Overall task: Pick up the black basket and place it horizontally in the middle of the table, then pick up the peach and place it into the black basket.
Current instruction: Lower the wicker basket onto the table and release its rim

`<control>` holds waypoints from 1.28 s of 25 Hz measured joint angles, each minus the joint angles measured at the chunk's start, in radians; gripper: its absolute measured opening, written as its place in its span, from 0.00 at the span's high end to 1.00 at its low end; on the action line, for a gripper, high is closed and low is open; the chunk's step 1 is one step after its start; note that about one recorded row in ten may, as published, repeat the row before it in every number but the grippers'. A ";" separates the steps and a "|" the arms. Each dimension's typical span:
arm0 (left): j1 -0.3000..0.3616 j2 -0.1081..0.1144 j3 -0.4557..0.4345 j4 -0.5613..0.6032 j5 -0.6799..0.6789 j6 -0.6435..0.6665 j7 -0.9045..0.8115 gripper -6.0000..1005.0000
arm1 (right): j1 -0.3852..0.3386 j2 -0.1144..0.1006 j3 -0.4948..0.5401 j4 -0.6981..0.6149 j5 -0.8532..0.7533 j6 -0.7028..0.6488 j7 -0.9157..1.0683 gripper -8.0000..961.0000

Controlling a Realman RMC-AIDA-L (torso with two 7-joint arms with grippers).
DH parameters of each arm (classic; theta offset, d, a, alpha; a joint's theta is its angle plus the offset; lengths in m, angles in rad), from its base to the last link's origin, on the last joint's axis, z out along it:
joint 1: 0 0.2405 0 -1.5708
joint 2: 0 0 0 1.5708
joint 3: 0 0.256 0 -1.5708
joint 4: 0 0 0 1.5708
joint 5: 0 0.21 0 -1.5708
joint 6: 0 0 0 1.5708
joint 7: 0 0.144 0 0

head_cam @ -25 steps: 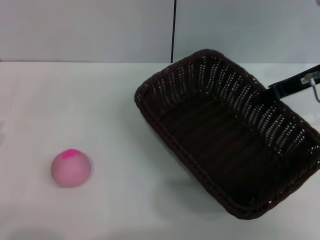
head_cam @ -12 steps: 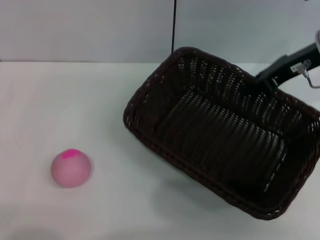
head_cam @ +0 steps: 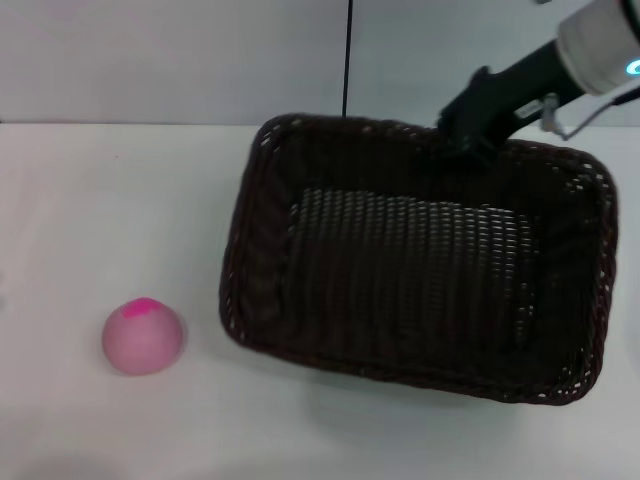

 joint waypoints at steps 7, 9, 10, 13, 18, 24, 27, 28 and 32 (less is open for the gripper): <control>0.008 0.000 0.005 -0.031 0.001 0.013 0.000 0.30 | 0.024 0.029 -0.217 0.033 0.000 0.108 -0.037 0.80; 0.011 -0.001 0.007 -0.043 0.001 0.019 0.000 0.30 | 0.023 0.033 -0.262 0.049 0.002 0.156 -0.034 0.80; 0.012 0.000 0.008 -0.049 0.001 0.020 0.000 0.30 | 0.022 0.033 -0.265 0.054 0.005 0.171 -0.034 0.80; 0.014 0.000 0.008 -0.054 0.001 0.022 0.000 0.30 | 0.021 0.034 -0.270 0.057 0.010 0.189 -0.041 0.79; 0.011 0.000 0.008 -0.055 0.001 0.024 0.000 0.30 | 0.020 0.034 -0.282 0.057 0.055 0.225 -0.080 0.79; 0.006 0.000 0.008 -0.056 0.001 0.024 0.000 0.30 | 0.018 0.037 -0.356 0.066 0.107 0.250 -0.090 0.78; 0.003 0.000 0.009 -0.063 0.001 0.024 0.000 0.30 | 0.016 0.038 -0.377 0.072 0.111 0.265 -0.089 0.77; 0.004 0.000 0.009 -0.066 0.001 0.024 0.000 0.30 | 0.015 0.038 -0.384 0.073 0.112 0.270 -0.088 0.77; 0.006 0.000 0.012 -0.068 0.001 0.024 0.000 0.30 | 0.010 0.038 -0.398 0.067 0.113 0.276 -0.087 0.77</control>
